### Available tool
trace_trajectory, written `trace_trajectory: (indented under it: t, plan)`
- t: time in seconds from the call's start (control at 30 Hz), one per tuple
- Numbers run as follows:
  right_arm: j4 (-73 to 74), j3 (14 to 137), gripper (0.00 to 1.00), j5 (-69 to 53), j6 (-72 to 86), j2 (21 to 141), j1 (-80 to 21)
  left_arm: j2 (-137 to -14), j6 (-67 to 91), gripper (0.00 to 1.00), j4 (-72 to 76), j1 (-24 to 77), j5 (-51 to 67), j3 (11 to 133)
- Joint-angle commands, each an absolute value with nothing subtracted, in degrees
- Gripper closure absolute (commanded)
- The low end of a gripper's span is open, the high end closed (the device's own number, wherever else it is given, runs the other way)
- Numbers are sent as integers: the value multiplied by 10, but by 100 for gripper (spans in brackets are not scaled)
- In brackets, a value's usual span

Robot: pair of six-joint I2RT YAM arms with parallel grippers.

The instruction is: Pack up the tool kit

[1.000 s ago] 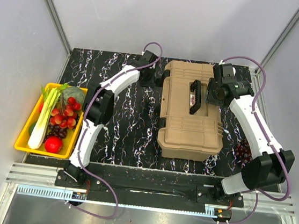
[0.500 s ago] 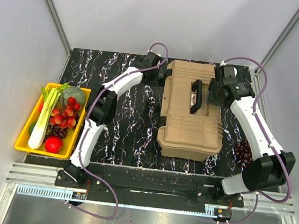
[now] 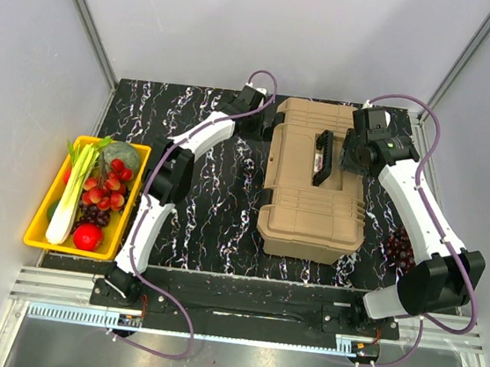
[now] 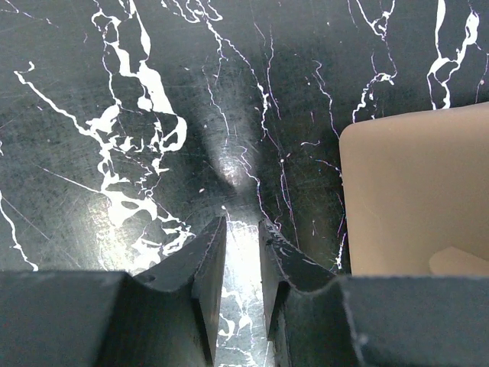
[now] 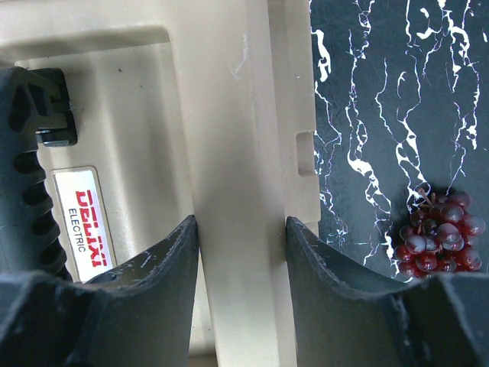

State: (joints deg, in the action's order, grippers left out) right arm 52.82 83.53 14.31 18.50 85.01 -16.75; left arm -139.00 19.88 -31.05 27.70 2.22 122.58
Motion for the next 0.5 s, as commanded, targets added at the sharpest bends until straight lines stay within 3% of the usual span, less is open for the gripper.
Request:
trace_trajectory:
  t: [0.0,0.47]
  plan:
    - [552,792,57,34,214,899,-186,-1402,218,73,-209,361,112,1237]
    - [542,775,57,22,219,895,-187,-1410,221,73,-200,371,115,1240]
